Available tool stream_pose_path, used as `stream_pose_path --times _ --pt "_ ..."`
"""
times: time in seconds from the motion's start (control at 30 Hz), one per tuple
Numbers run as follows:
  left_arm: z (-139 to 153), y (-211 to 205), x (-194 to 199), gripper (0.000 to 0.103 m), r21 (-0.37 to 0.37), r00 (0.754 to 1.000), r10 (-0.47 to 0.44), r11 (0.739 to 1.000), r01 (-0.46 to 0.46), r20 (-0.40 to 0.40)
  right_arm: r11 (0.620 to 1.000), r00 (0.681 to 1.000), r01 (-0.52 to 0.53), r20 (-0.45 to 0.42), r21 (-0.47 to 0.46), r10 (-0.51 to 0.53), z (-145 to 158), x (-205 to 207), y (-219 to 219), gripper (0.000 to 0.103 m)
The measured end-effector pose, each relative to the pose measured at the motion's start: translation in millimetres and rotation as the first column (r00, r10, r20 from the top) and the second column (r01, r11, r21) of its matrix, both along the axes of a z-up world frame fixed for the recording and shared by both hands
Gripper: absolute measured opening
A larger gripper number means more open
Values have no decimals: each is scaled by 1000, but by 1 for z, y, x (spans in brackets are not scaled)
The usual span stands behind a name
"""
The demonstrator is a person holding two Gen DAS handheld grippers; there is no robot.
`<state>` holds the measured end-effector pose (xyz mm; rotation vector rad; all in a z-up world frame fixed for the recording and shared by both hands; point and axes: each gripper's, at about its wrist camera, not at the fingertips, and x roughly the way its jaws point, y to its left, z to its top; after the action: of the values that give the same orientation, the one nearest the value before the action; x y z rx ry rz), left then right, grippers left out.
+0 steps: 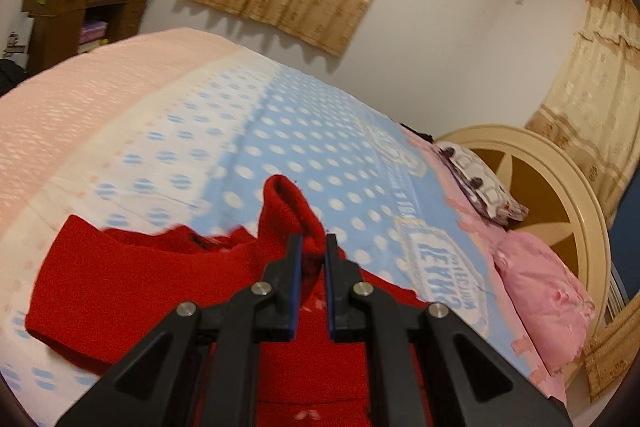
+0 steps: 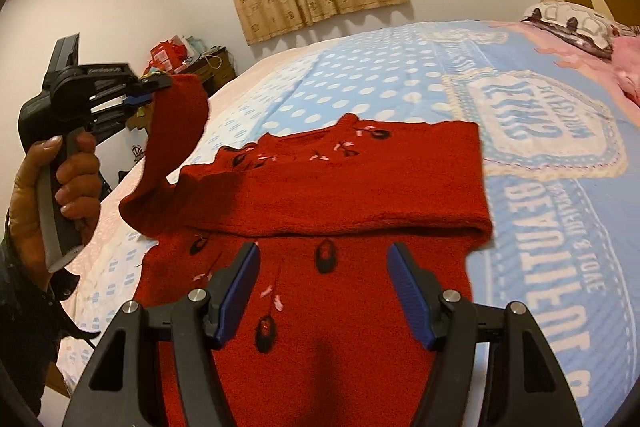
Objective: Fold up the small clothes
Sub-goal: 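Fold the held sleeve across the cardigan body with the left gripper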
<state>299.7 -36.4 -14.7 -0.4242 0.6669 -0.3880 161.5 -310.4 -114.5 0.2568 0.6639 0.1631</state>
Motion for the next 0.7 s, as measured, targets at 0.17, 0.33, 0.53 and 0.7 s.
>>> stream_pose_path --times 0.17,0.33,0.53,0.7 --pt "-11 -42 -3 10 40 999 -44 998 44 -12 1000 1000 20 -13 16 -20 -10 -2 -9 67" --pt "-23 -74 -4 10 52 996 -78 995 80 -38 999 999 31 -24 32 -30 -19 -1 -14 67" --pt "-36 -113 -7 10 115 991 -128 984 133 -50 998 999 48 -26 46 -47 -27 -3 -19 67" --pt "-46 -134 -10 10 138 987 -148 978 156 -63 997 998 56 -32 53 -54 -33 -3 -20 67"
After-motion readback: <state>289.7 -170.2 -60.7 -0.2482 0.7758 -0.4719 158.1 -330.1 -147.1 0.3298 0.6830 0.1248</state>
